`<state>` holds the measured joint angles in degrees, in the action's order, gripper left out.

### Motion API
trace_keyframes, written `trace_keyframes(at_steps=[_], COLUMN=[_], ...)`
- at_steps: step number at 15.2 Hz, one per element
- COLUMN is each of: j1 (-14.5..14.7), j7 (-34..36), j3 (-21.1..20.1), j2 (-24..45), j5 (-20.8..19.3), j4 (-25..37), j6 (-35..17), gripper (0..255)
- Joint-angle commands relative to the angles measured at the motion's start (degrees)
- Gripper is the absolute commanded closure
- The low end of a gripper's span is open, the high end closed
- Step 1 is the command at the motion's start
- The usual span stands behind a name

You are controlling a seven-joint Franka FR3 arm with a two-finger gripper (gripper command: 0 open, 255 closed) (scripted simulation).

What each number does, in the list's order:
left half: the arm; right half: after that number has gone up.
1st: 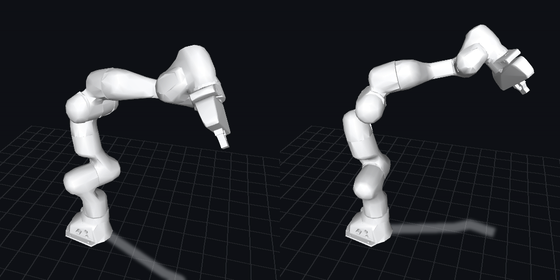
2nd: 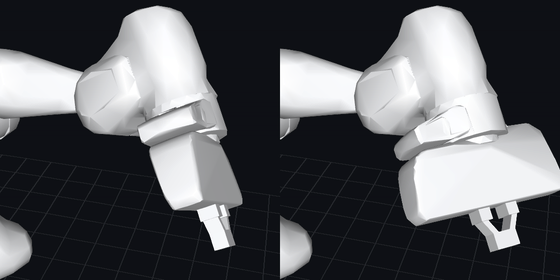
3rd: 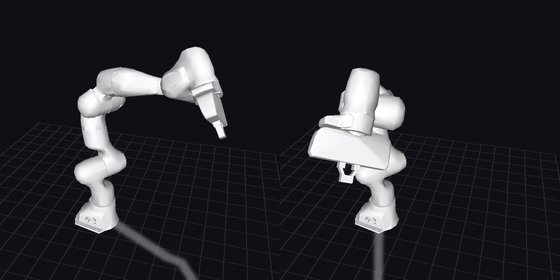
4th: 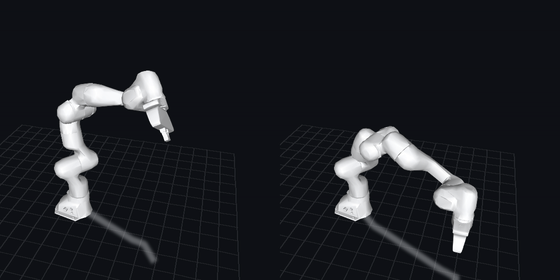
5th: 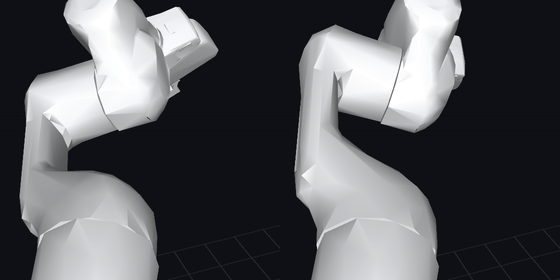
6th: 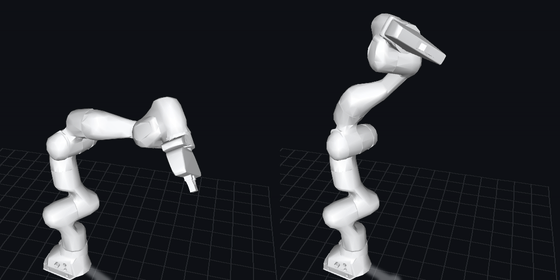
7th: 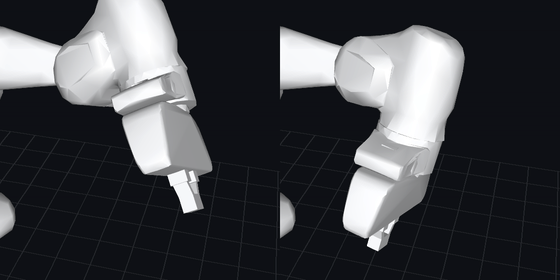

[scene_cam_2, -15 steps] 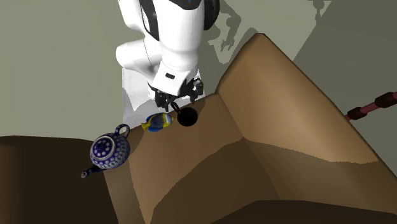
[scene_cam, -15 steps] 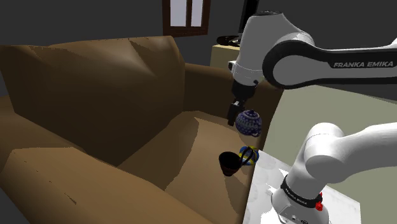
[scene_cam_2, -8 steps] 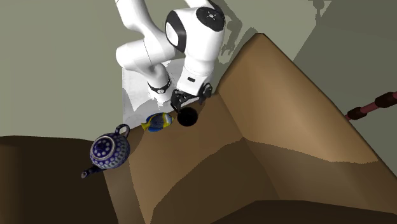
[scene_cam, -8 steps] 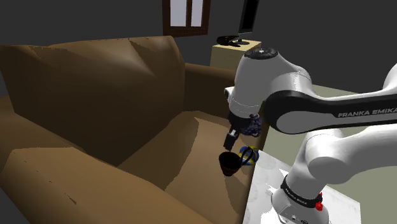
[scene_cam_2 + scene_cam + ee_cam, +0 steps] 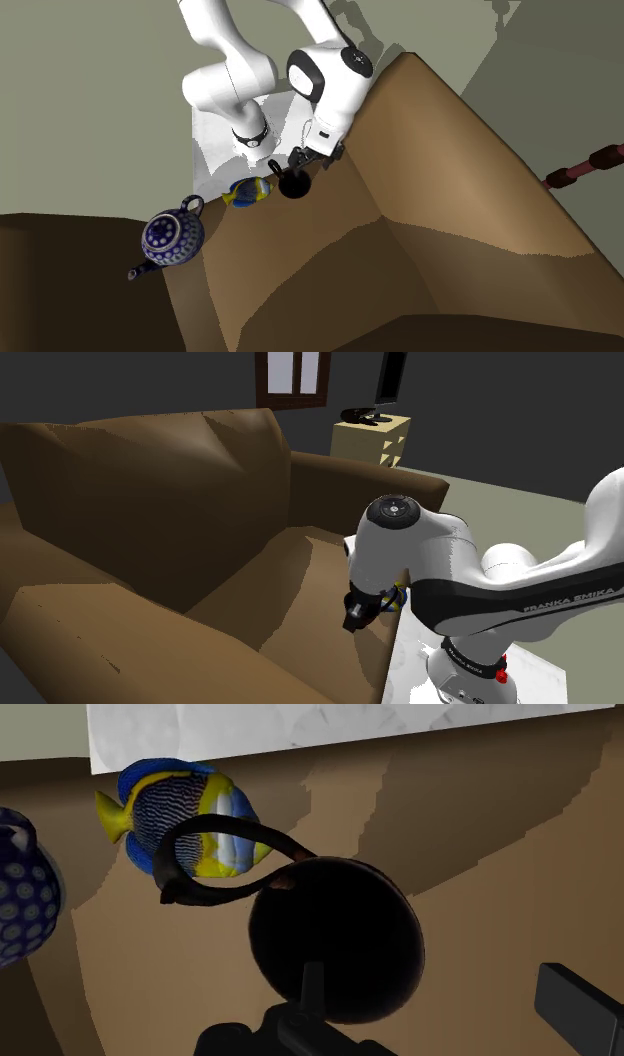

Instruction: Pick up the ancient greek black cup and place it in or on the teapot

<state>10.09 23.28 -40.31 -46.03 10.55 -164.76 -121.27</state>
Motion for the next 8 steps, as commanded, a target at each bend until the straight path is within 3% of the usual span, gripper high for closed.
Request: trace_keyframes(at_steps=[1, 6, 8], j1=[-0.3, -2.0, -2.0], j7=[0.6, 1.2, 1.2], j3=[-1.1, -2.9, -2.9], j2=[1.1, 4.6, 4.6], j5=[0.2, 0.2, 0.2], j4=[-1.1, -3.8, -3.8], j6=[-2.2, -8.5, -8.5], gripper=[0, 0, 0])
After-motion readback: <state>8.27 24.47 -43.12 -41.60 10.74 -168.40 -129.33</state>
